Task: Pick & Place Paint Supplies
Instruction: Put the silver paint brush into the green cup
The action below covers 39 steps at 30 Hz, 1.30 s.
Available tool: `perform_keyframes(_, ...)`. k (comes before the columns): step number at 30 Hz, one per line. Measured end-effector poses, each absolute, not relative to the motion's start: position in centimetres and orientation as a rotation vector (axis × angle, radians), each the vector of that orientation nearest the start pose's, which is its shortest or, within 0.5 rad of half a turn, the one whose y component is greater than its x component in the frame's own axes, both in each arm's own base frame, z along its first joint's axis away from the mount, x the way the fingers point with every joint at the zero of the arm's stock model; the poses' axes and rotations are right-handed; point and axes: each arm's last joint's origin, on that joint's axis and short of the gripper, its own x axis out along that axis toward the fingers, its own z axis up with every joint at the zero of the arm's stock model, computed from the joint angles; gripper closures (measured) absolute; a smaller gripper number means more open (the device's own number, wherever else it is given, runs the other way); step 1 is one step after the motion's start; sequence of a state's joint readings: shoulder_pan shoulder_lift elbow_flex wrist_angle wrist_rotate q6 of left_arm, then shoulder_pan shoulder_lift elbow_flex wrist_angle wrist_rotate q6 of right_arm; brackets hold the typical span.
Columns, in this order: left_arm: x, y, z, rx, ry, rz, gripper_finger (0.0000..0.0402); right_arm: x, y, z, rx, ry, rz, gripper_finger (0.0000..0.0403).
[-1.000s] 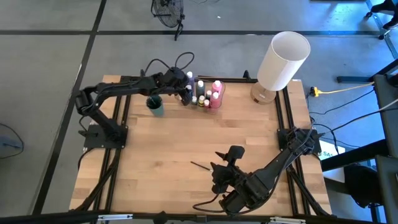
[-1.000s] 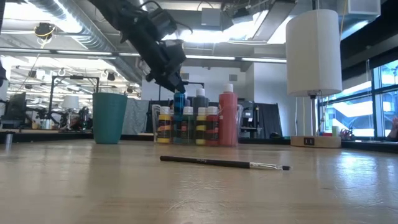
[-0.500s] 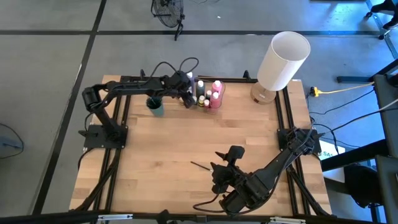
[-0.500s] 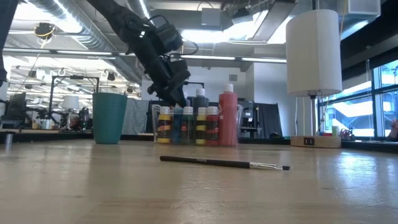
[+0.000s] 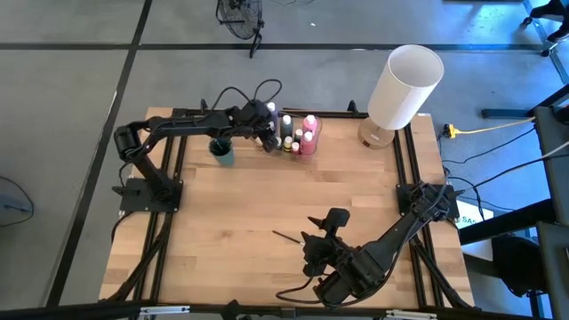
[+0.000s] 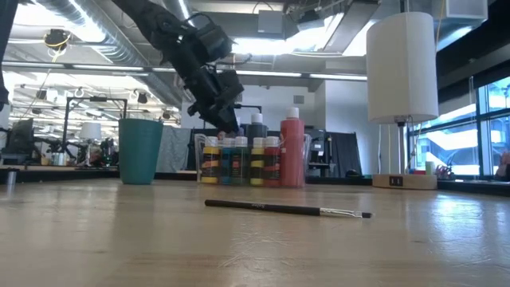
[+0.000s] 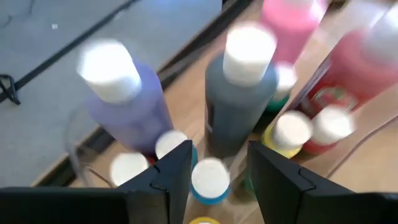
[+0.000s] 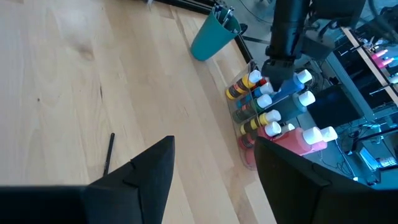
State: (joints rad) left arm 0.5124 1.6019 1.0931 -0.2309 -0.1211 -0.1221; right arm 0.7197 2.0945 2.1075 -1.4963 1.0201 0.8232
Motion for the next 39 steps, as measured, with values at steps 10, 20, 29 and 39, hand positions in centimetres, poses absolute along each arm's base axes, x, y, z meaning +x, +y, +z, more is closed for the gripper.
perform_keyframes(10,26.5,13.2,30.4,-0.281,0.521,0.519,0.0252,31.9,24.8,31.2,-0.359,0.758,-0.565,0.018)
perform_keyframes(20,24.6,6.9,32.5,-0.387,0.591,0.154,0.0257,31.9,25.5,30.7,-0.167,0.948,-0.43,0.018)
perform_keyframes(29,24.4,1.6,31.2,-0.33,0.796,-0.024,0.0258,32.0,26.5,29.9,0.022,1.145,-0.263,0.018)
perform_keyframes(39,23.7,-1.8,30.6,-0.291,0.905,-0.105,0.0258,32.4,24.9,21.8,-0.009,1.381,-0.224,0.0181)
